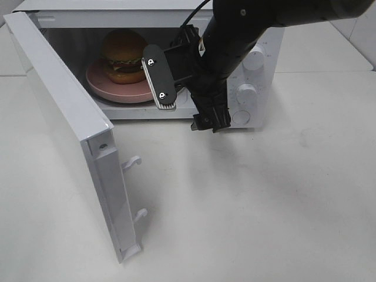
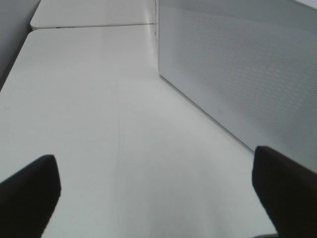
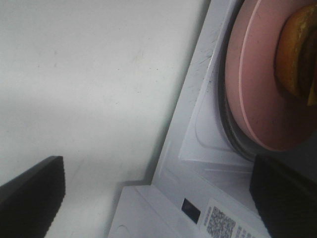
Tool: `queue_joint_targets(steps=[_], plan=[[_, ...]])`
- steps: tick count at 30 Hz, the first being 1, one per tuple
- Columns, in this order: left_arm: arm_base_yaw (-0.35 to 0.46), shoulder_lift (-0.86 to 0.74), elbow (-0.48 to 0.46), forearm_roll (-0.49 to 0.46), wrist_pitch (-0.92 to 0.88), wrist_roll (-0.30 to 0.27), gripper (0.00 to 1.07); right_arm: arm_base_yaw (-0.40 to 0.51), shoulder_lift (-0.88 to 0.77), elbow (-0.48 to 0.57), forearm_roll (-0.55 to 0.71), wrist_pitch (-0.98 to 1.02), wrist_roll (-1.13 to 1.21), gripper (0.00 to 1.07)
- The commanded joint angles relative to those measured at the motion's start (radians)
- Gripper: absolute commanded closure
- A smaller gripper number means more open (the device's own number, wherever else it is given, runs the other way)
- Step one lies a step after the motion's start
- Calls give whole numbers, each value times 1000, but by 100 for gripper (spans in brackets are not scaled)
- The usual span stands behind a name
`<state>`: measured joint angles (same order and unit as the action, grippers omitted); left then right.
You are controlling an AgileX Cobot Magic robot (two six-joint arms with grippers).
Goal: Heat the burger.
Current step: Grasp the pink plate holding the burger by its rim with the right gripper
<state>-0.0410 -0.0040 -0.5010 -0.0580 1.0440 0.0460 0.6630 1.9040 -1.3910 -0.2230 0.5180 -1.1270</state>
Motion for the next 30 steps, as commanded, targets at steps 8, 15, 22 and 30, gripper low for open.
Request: queue_joint_targets(steps=[8, 15, 22, 30], plan=[[2, -21, 4, 2, -6, -8, 3, 3, 118, -124, -10, -16, 12, 11], [2, -21, 4, 2, -6, -8, 3, 7, 224, -228, -6, -18, 15, 12], [2, -21, 4, 2, -6, -8, 3, 7, 297, -308, -2, -9, 16, 13], [2, -21, 4, 2, -6, -8, 3, 7, 377, -443, 1, 43, 62, 15]])
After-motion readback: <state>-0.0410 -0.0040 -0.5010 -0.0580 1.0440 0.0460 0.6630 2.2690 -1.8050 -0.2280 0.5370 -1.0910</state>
